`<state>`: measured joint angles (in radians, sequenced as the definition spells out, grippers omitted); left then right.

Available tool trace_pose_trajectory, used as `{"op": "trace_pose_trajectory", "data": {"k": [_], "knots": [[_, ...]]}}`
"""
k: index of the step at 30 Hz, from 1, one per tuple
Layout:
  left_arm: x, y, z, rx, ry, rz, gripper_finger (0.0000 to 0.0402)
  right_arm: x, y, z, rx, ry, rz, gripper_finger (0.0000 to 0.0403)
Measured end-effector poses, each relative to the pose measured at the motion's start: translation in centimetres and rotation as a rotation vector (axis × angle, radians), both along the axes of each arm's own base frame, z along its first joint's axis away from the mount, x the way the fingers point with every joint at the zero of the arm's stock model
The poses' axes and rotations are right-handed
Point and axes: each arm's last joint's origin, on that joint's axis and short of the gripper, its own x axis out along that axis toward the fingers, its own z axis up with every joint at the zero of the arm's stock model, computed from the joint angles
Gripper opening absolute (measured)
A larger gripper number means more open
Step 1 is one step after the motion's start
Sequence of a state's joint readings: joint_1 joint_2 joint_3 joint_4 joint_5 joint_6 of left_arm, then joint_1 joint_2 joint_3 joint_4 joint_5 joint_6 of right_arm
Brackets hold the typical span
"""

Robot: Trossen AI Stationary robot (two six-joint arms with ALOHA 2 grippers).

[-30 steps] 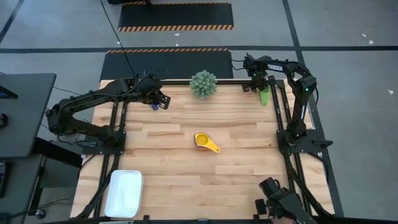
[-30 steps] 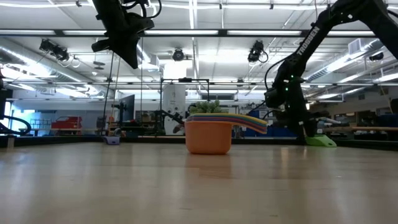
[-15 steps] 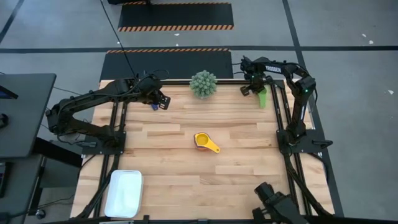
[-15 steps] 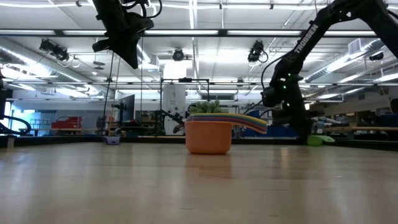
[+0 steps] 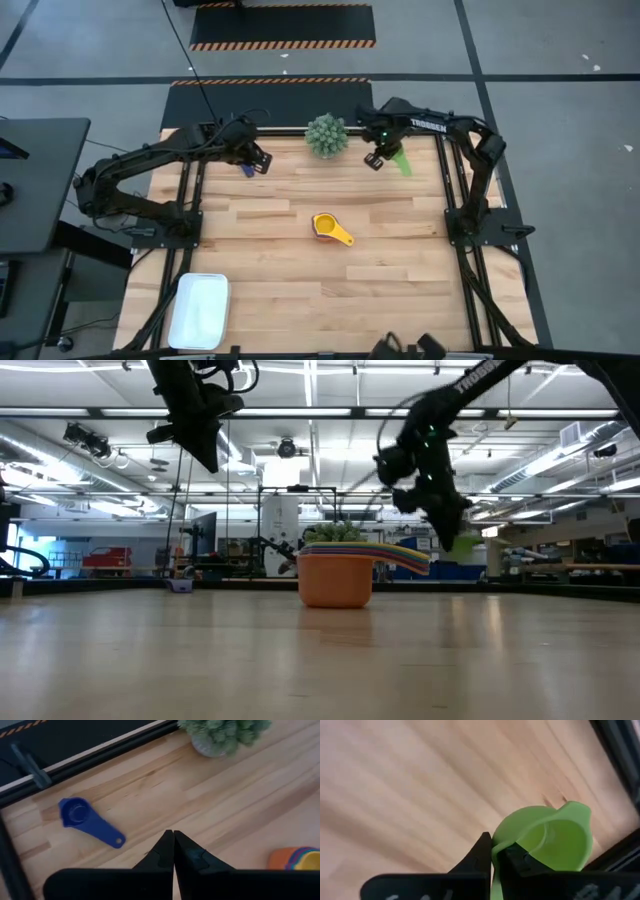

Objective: Nest measuring cups in basket
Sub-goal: Stack the green measuring cup on top of the yellow measuring cup

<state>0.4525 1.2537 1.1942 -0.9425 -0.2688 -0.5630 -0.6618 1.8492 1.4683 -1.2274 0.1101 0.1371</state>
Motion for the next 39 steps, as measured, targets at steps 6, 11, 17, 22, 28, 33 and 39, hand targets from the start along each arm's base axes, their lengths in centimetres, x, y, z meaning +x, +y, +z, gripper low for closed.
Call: {"op": "trace_pose_trajectory", "data": {"k": [6,11,17,22,28,33,39], "knots": [[-1.5,1.3,-0.4,-0.034,0.075,0.074,0.0009,4.5,4.2,4.2,-0.059,-0.116,0.162,0.0013],[-2.8,2.1,-0.7,-0.059,0.158,0.089,0.0009,7.3,8.7,7.1,-0.069,-0.222,0.197,0.0013],[-3.3,2.7,-0.7,-0.035,0.211,0.028,0.0009,9.4,15.0,9.0,-0.043,-0.337,0.174,0.0013],[-3.6,3.2,-0.6,-0.007,0.246,-0.026,0.0009,10.8,19.1,9.1,0.002,-0.436,0.123,0.0013],[-3.7,3.3,-0.6,0.009,0.273,-0.075,0.0009,13.1,20.8,7.2,-0.004,-0.483,0.144,0.0013],[-3.6,3.3,-0.6,-0.011,0.243,-0.082,0.0009,14.5,20.9,5.5,0.03,-0.479,0.163,0.0013],[-3.4,3.4,-0.6,-0.01,0.21,-0.054,0.0009,15.0,21.0,4.2,0.052,-0.451,0.253,0.0013]]}}
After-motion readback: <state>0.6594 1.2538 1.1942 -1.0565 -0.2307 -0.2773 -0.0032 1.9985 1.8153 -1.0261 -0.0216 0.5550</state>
